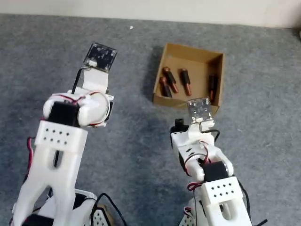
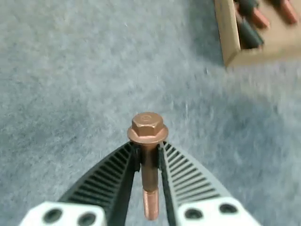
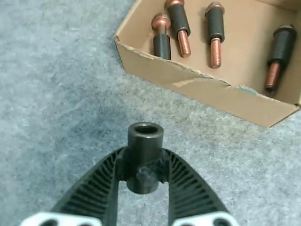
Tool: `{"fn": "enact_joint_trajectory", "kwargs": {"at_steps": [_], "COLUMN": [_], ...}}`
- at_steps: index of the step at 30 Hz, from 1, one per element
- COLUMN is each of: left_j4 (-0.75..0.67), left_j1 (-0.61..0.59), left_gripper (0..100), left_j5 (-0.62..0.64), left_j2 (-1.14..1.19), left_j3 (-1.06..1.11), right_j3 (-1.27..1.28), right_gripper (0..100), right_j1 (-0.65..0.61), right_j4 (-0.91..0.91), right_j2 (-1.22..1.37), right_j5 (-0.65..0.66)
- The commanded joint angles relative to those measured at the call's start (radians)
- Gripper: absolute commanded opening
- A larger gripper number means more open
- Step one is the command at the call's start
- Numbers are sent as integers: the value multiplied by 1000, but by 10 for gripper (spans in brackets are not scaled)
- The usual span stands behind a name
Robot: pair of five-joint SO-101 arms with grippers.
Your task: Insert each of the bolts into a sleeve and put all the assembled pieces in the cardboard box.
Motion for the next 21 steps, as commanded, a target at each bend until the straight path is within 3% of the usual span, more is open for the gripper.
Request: {"fn": "enact_joint_trajectory", "kwargs": {"at_steps": [1,10,16,21], "left_j4": [-75,-80,-84,-195], "left_j1": [19,27,119,142], "left_gripper": [30,34,34,31], "left_j5": [46,160,169,169], "left_j2": [-84,-249,-360,-463], "left_j3": [51,159,237,358], "right_j3": [-16,-16,-15,-16], "right_gripper": [5,5,5,5], "right_j1": [7,-13,-21,-21], "right_j4": [1,2,2,7], "right_j2": [-24,-25,-25,-25], "right_j5": [-17,-17,-17,-17]}}
